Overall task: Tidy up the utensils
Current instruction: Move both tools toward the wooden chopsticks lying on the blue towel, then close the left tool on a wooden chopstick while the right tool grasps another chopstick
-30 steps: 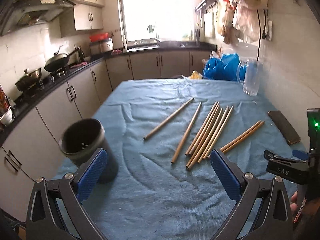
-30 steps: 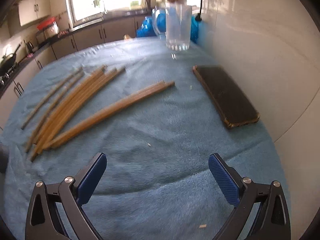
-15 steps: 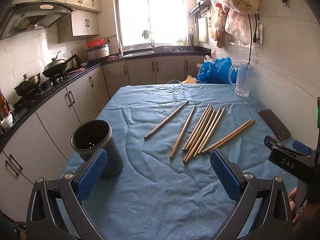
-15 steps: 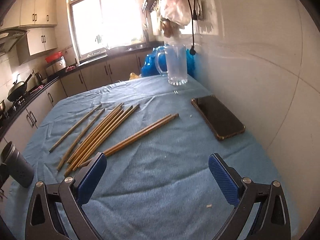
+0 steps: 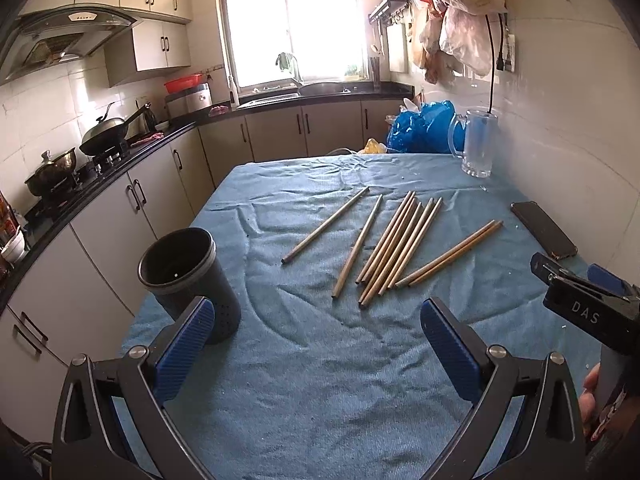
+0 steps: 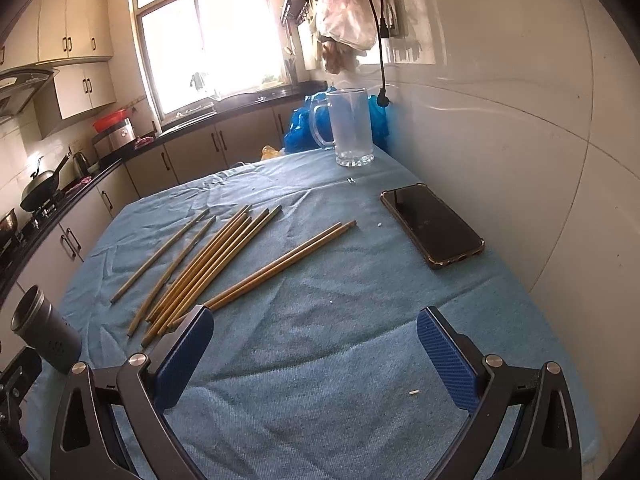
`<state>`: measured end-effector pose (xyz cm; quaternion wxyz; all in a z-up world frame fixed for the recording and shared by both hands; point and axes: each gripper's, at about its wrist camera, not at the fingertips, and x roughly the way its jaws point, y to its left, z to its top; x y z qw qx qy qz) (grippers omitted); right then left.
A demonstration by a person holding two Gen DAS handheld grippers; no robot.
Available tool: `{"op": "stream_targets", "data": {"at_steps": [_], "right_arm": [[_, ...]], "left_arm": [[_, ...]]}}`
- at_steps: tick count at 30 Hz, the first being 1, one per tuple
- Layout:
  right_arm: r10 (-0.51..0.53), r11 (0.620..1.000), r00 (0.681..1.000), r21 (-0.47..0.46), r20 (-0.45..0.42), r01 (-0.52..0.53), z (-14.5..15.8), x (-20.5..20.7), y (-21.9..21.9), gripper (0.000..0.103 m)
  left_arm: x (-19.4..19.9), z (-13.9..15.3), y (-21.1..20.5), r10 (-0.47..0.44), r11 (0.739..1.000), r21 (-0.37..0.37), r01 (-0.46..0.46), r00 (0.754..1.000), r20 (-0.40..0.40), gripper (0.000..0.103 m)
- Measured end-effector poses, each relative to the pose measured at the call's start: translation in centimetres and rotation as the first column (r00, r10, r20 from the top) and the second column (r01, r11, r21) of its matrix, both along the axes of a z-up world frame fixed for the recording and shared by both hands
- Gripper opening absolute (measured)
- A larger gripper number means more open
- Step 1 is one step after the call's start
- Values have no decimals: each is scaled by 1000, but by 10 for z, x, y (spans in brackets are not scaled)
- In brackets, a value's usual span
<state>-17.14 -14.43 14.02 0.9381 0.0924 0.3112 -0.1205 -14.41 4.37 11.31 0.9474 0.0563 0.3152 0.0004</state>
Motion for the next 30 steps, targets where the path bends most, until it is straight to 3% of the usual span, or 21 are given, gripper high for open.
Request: {"op": "stream_targets", "data": {"at_steps": [7, 12, 22, 24, 26, 30], "right_arm": [[-40, 994, 997, -98, 59, 46, 0, -8, -1, 103], [-2, 1000, 1000, -20, 13, 2, -7, -2, -14, 103], [56, 998, 998, -5, -23, -56, -22, 8, -20, 103], [67, 998, 997, 4, -27, -67, -26, 11, -21, 103], [78, 997, 996, 11, -31, -78, -29, 13, -22, 103], [102, 994, 993, 40, -51, -100, -36, 19, -23, 103]], "left_arm": [[11, -8, 1, -6, 1000, -3, 6, 999, -44, 103], [34, -7, 4, -30, 999, -16, 29, 997, -70, 103], [115, -11, -7, -92, 994, -65, 82, 982, -166, 102], [135, -20, -10, -92, 995, -65, 80, 973, -211, 82], [156, -31, -12, -100, 993, -85, 80, 958, -267, 69], [190, -58, -14, -99, 987, -155, 48, 934, -343, 62]]}}
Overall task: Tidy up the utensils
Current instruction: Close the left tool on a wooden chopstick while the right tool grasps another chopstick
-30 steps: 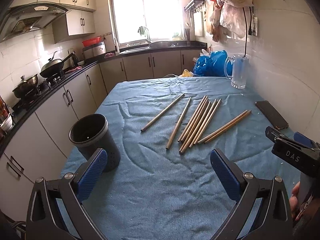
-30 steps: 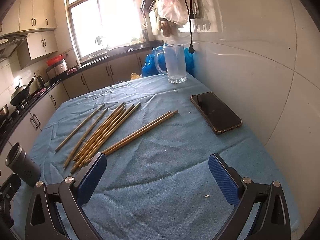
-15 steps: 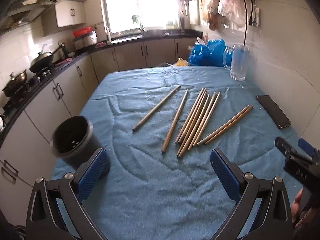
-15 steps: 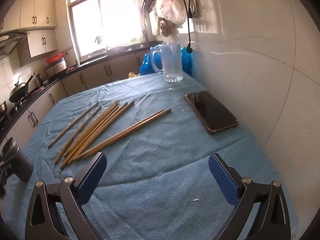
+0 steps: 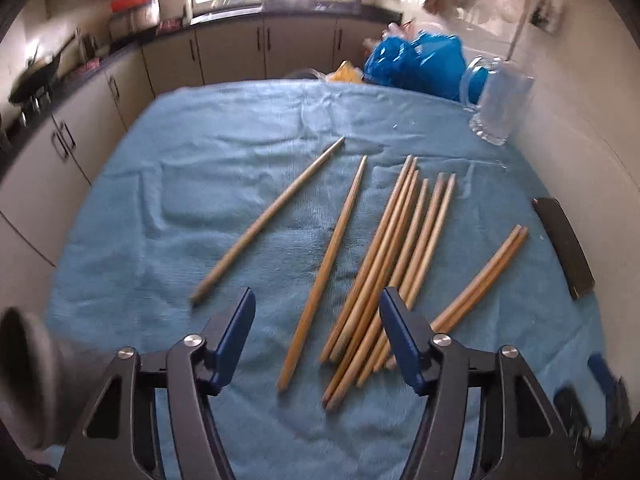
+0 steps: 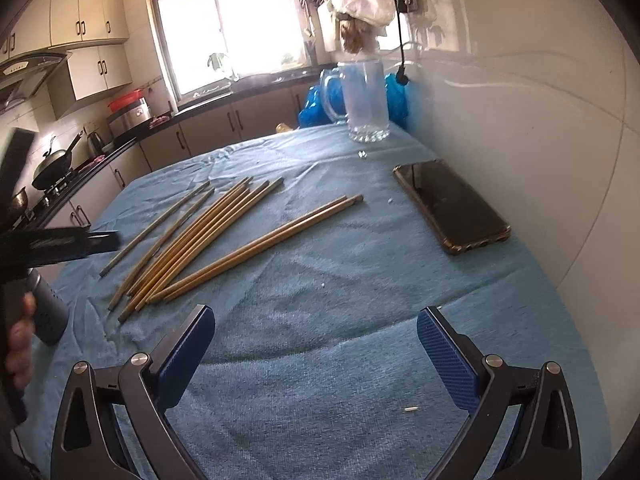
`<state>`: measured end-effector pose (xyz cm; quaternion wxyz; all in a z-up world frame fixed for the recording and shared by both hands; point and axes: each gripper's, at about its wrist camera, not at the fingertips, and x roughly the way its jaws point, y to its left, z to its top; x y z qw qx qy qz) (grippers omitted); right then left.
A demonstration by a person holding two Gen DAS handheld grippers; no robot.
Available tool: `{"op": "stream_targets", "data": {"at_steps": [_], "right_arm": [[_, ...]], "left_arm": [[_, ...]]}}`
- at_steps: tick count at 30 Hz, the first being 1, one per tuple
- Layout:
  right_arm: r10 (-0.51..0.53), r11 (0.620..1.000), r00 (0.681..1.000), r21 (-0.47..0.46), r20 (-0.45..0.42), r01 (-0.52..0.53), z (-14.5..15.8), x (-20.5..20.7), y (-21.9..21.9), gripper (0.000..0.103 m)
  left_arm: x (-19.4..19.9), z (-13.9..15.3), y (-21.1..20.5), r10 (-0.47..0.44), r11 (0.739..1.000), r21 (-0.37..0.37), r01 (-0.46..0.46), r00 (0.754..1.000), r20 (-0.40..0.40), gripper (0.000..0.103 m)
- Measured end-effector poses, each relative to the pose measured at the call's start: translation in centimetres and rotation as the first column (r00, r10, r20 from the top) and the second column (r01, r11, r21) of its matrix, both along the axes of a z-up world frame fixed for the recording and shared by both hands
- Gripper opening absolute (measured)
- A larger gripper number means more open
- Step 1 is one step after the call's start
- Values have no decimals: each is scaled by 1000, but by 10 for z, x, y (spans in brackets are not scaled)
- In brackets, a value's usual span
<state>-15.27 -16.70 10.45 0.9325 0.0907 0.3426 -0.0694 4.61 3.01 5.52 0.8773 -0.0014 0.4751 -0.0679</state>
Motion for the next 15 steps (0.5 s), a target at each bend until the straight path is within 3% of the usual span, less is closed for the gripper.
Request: {"op": "stream_targets", "data": {"at_steps": [4, 7, 10, 11, 15], "right_arm": [[18, 1000, 1000, 23, -16, -18, -4, 4, -1, 103], [27, 999, 999, 30, -22, -27, -5, 6, -1, 103], [30, 999, 999, 34, -24, -29, -6, 6, -1, 103], [30, 999, 999, 35, -27, -29, -6, 6, -1, 103], [31, 999, 999, 40, -44, -29, -8, 7, -1, 103]], "left_arm": [[17, -20, -11, 0, 1000, 24, 1, 1000, -16, 59], [28, -31, -21, -22, 998, 59, 25, 999, -44, 44], [34, -32, -21, -26, 999, 41, 27, 999, -47, 28], [36, -33, -21, -25, 999, 41, 27, 998, -60, 13], [33, -35, -18, -32, 999, 40, 34, 997, -66, 9]]}}
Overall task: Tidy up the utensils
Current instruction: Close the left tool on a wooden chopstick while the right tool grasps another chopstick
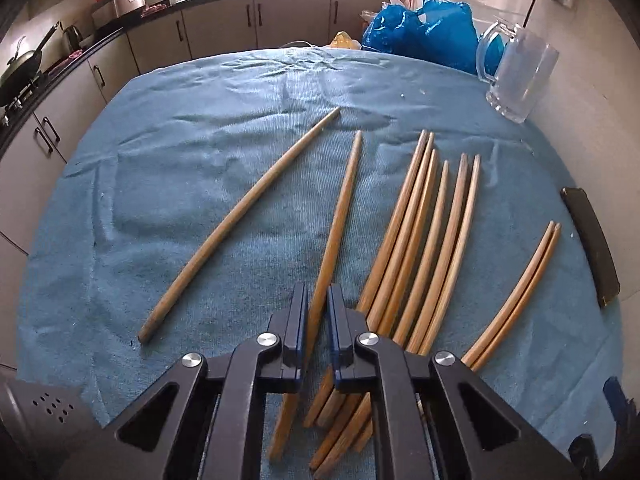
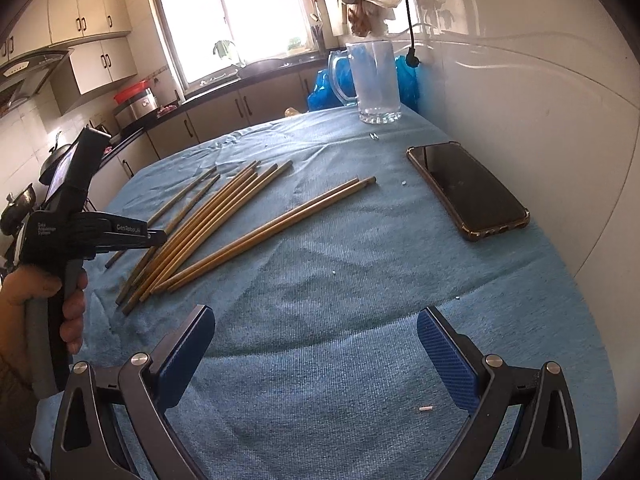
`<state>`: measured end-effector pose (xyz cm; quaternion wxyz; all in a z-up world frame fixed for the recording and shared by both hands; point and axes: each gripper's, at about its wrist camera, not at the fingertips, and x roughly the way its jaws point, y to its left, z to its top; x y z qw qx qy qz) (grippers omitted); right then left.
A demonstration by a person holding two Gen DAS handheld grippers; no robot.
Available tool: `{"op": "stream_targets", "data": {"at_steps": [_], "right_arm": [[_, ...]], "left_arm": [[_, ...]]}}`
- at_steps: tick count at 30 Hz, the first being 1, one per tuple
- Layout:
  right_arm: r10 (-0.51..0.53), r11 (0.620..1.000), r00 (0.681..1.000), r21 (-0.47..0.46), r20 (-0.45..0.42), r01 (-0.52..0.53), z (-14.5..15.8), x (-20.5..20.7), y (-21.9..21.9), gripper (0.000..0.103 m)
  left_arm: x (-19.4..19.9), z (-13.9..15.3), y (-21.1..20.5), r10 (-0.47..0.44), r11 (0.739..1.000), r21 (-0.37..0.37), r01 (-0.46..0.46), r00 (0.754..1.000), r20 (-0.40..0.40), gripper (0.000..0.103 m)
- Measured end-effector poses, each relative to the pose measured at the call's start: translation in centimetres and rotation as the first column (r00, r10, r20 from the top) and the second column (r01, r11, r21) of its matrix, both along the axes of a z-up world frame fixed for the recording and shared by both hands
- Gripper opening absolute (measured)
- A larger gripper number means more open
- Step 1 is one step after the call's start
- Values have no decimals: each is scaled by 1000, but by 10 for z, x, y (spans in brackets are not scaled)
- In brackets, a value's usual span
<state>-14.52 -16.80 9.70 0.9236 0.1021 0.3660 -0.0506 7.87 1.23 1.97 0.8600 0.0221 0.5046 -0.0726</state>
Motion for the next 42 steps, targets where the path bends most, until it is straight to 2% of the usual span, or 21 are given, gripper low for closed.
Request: {"op": "stream_targets", "data": {"at_steps": [5, 11, 14, 16, 19, 20, 22, 25, 29, 32, 33, 34, 37, 39, 40, 42], "right_arm": [[30, 1000, 999, -2, -32, -30, 4, 10, 1, 103], [118, 992, 985, 66, -127, -110, 5, 46, -6, 100], [126, 992, 977, 42, -170, -121, 0, 72, -5, 85], [124, 991, 973, 62, -193, -114, -5, 89, -7, 70], [107, 989, 969, 126, -224, -80, -13, 114, -12, 59], [102, 988, 967, 138, -232, -71, -16, 119, -13, 58], [84, 991, 969, 120, -231, -58, -15, 128, -12, 50], [60, 996, 965, 76, -257, -42, -15, 143, -7, 43], [51, 999, 960, 4, -275, -52, -15, 154, 3, 42], [48, 999, 959, -11, -280, -53, -16, 163, 7, 40], [47, 998, 958, -29, -281, -57, -17, 166, 9, 35], [59, 997, 958, -38, -280, -72, -17, 169, 12, 30], [153, 987, 953, -3, -263, -159, -17, 169, 23, 29], [244, 969, 934, 38, -261, -242, -16, 161, 28, 25], [287, 958, 921, 56, -262, -283, -15, 155, 30, 17], [345, 939, 895, 96, -282, -331, -16, 143, 28, 15]], "left_arm": [[-15, 0, 14, 38, 997, -65, -41, 998, -46, 7], [-58, 1, 33, 49, 991, -118, -60, 995, -88, 7], [-78, 2, 37, 38, 988, -144, -51, 995, -94, 7], [-87, 2, 38, 31, 988, -145, -44, 995, -90, 7], [-94, 1, 39, 24, 989, -143, -35, 997, -73, 7], [-94, 0, 39, 23, 989, -141, -32, 997, -67, 7], [-94, 0, 38, 23, 989, -142, -31, 998, -59, 7], [-95, 0, 38, 23, 990, -138, -30, 998, -52, 7], [-95, -1, 37, 21, 991, -133, -25, 999, -32, 7], [-96, -1, 34, 19, 993, -115, -20, 1000, -11, 7], [-97, -2, 34, 20, 994, -111, -21, 1000, -8, 7], [-97, -2, 33, 21, 994, -107, -22, 1000, -4, 7], [-100, -2, 37, 22, 992, -124, -23, 1000, -10, 7], [-103, -1, 42, 26, 988, -151, -30, 999, -27, 7], [-107, -1, 44, 27, 986, -163, -33, 999, -35, 7], [-116, -1, 48, 26, 982, -188, -35, 999, -48, 7]]}}
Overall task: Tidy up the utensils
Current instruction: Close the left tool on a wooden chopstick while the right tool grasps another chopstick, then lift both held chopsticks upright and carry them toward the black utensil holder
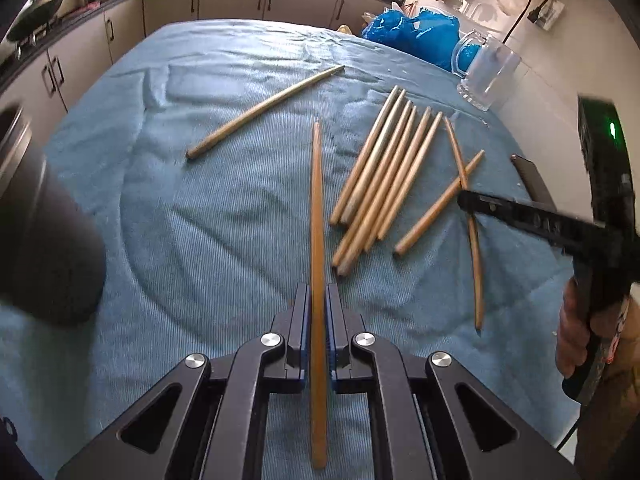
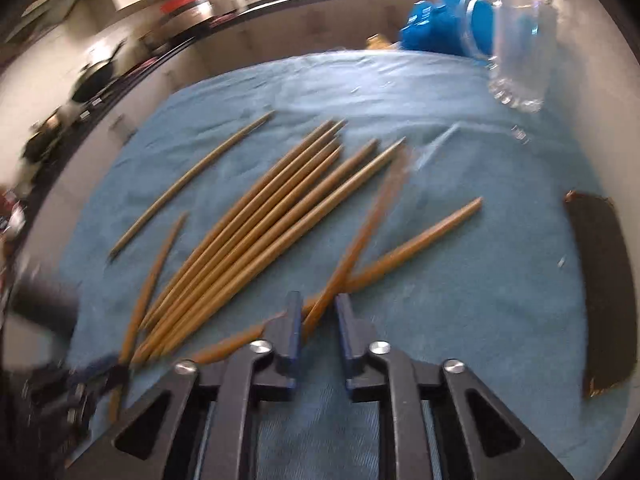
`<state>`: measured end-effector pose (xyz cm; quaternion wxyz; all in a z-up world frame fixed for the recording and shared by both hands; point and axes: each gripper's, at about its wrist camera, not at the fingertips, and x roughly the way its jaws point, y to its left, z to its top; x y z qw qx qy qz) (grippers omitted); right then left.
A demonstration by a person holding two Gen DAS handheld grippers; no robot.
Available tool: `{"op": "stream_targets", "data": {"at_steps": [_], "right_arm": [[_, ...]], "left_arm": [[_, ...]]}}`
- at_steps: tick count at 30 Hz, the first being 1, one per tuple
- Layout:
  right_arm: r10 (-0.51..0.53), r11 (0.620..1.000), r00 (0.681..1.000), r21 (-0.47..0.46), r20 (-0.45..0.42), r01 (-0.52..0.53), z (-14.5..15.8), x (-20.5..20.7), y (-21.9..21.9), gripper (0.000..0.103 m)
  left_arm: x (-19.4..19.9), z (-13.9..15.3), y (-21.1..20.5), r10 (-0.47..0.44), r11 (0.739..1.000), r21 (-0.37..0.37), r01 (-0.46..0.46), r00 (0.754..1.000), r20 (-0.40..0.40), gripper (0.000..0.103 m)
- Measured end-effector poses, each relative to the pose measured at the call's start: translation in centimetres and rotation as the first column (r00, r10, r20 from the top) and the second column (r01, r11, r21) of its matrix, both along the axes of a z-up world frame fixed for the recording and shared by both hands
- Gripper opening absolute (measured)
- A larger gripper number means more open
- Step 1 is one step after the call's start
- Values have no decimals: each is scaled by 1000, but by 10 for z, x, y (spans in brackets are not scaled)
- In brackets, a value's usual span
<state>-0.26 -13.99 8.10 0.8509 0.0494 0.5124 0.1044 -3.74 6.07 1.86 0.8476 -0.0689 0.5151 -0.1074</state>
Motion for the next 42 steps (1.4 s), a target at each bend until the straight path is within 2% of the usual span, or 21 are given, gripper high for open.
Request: {"op": "stream_targets", "data": {"at_steps": [3, 6, 9, 14, 17, 18, 19, 21, 22, 26, 30, 31, 33, 34, 38, 42], "right_arm": [[17, 999, 1000, -29, -3, -17, 0, -24, -9, 15], [-18, 997, 1000, -82, -17, 16, 2, -41, -20, 15], [-34, 996, 998, -83, -60, 28, 3, -57, -32, 14], [14, 992, 990, -121, -139, -31, 4, -100, -27, 14], [18, 991, 987, -131, -159, -40, 5, -114, -30, 24], [20, 990, 987, -137, -158, -42, 6, -116, -30, 31], [18, 989, 988, -143, -154, -41, 6, -115, -28, 35], [3, 988, 990, -153, -143, -25, 9, -109, -31, 36], [-3, 988, 990, -153, -143, -19, 10, -106, -30, 36], [-38, 990, 985, -140, -167, 15, 2, -77, -33, 36], [-66, 987, 982, -157, -175, 38, 4, -52, -32, 36], [-65, 985, 981, -169, -183, 34, 4, -48, -31, 36], [-57, 980, 979, -197, -197, 17, 4, -39, -27, 33], [-51, 977, 978, -211, -204, 7, 4, -35, -25, 32], [-51, 971, 968, -240, -247, -10, 4, -20, -22, 32], [-57, 966, 957, -259, -284, -19, 3, -4, -16, 32]], "left_arm": [[-20, -1, 6, -10, 999, -31, 10, 1000, -12, 7], [-38, 0, 9, -22, 999, -43, 21, 999, -23, 7], [-57, 0, 10, -45, 998, -53, 42, 998, -42, 7], [-78, 4, 9, -94, 995, -35, 92, 994, -61, 7], [-83, 15, 11, -102, 994, -36, 101, 994, -38, 7], [-83, 20, 11, -101, 995, -26, 100, 995, -19, 10], [-82, 23, 11, -98, 995, -18, 98, 995, -11, 13], [-72, 25, 12, -71, 997, -4, 71, 997, -6, 26], [-66, 25, 11, -65, 998, -1, 65, 998, -8, 26], [-35, 16, 0, -90, 996, 22, 92, 995, -44, 26], [-7, 2, -14, -110, 989, 86, 117, 991, -81, 25], [-4, 3, -16, -109, 989, 96, 115, 992, -61, 25], [2, 3, -18, -110, 984, 130, 119, 992, -68, 16], [5, 1, -18, -112, 983, 135, 121, 991, -74, 14], [10, 2, -15, -117, 983, 132, 129, 988, -96, 14], [11, 1, -26, -141, 969, 193, 156, 986, -90, 14]]}}
